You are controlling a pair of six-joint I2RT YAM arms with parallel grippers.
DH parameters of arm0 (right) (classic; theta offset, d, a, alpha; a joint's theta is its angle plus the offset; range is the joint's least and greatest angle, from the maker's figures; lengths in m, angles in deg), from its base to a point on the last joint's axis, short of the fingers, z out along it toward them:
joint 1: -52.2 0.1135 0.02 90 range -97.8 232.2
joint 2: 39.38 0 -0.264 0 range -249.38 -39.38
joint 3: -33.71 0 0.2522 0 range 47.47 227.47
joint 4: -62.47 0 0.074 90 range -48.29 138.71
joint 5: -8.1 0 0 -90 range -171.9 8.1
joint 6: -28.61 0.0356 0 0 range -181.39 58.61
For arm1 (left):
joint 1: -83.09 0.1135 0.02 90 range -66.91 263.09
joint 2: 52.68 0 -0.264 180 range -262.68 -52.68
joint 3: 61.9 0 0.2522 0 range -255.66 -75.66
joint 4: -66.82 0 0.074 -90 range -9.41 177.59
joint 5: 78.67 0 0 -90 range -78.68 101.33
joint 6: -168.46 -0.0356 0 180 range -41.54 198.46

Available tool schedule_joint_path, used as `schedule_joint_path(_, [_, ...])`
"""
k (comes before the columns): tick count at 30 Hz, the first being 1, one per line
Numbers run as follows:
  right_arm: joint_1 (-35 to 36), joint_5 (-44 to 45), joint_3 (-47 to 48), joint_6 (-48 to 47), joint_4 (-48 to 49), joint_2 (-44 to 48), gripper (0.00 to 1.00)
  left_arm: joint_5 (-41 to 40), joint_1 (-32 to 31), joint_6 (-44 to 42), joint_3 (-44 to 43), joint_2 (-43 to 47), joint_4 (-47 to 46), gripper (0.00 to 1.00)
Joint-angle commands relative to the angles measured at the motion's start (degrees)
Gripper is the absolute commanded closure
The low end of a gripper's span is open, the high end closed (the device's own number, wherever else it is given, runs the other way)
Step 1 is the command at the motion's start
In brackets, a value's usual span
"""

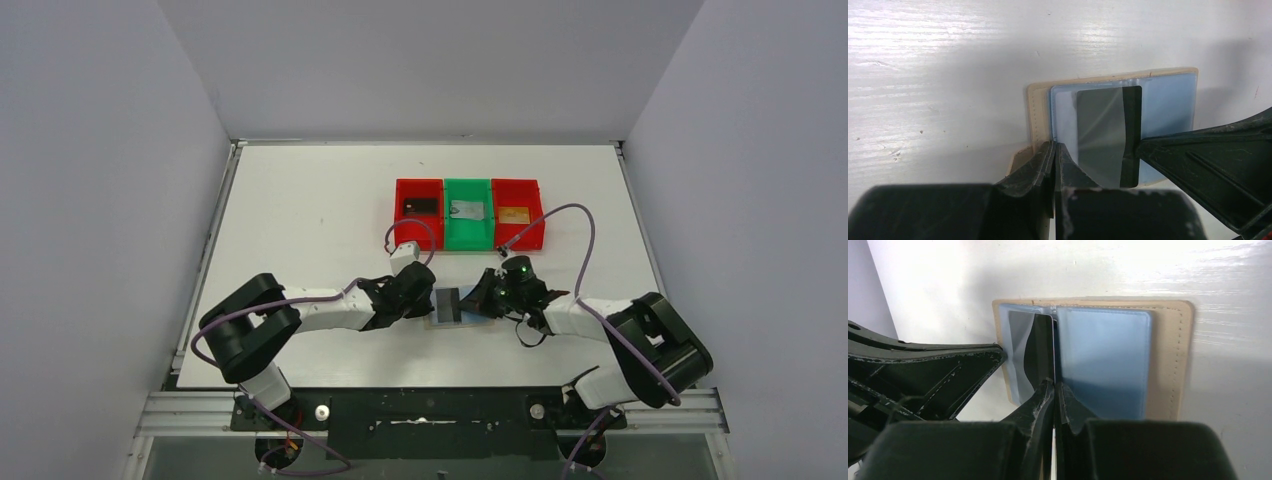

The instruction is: Take the credit cards out of the card holder

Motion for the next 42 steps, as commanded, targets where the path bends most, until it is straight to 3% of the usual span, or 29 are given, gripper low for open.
schedule_joint_path(1, [-0.64,2.82,-0.22,-1.75,-1.36,2.43,1.00,1.16,-0.50,-0.37,0.96,0.52,3.19,1.00])
schedule_joint_path(5, [-1.02,1.19,-0.57,-1.87,0.10,2.16,0.98,1.20,-0.50,-0.86,0.73,0.78,3.24,1.00])
schedule_joint_path(15, [-1.06,1.20,0.23,-1.94,1.36,-0.20,0.68,2.11,-0.59,-2.39,-0.64,0.27,3.02,1.00])
schedule_joint_path(18, [-1.05,0.64,0.18,-2.05,2.25,-1.98,0.66,2.12,-0.67,-2.48,-0.92,0.00,3.02,1.00])
schedule_joint_path(26, [-0.63,0.09,-0.14,-2.49,4.00,-5.45,0.70,1.90,-0.77,-2.59,-1.03,0.14,3.20,1.00])
schedule_joint_path(34, [-0.63,0.79,-2.06,-2.02,5.57,-4.82,1.00,2.31,-0.89,-3.28,0.69,1.49,2.42,1.00])
schedule_joint_path(42, [4.81,1.76,-8.62,2.27,15.74,-1.98,1.00,1.31,-2.94,-1.04,6.06,6.62,0.77,1.00])
